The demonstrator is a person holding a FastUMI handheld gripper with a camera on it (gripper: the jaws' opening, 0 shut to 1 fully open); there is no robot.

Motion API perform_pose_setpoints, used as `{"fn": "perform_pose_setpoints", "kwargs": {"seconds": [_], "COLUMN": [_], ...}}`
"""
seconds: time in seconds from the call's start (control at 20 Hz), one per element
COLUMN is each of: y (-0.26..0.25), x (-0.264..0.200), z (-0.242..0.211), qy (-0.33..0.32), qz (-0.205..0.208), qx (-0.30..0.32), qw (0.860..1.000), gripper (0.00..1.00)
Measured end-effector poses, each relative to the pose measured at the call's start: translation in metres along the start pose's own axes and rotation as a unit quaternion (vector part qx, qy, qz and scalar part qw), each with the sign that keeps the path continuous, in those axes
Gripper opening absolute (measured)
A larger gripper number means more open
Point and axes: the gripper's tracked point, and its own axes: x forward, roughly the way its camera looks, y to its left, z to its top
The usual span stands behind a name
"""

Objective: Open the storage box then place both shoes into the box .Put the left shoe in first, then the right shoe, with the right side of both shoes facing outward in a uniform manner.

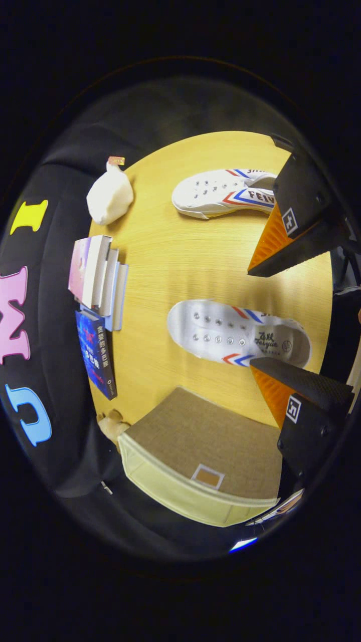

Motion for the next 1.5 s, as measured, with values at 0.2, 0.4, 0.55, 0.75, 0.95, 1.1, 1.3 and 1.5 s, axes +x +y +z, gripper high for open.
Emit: {"fn": "perform_pose_setpoints", "kwargs": {"seconds": [0.2,0.4,0.55,0.75,0.95,1.1,1.3,1.5], "y": [-0.012,-0.007,0.005,0.012,0.009,0.009,0.020,0.030], "x": [0.030,0.046,0.050,0.050,0.049,0.047,0.025,-0.026], "z": [-0.012,-0.015,-0.017,-0.018,-0.018,-0.016,-0.005,0.024], "qy": [0.038,0.054,0.059,0.056,0.060,0.053,0.020,-0.034], "qz": [0.014,0.044,0.076,0.098,0.083,0.066,0.046,0.046], "qx": [-0.011,-0.015,-0.006,0.025,0.099,0.128,0.154,0.176], "qw": [0.999,0.997,0.995,0.993,0.990,0.988,0.987,0.983], "gripper": [0.97,0.92,0.72,0.34,0.13,0.05,0.05,0.05]}}
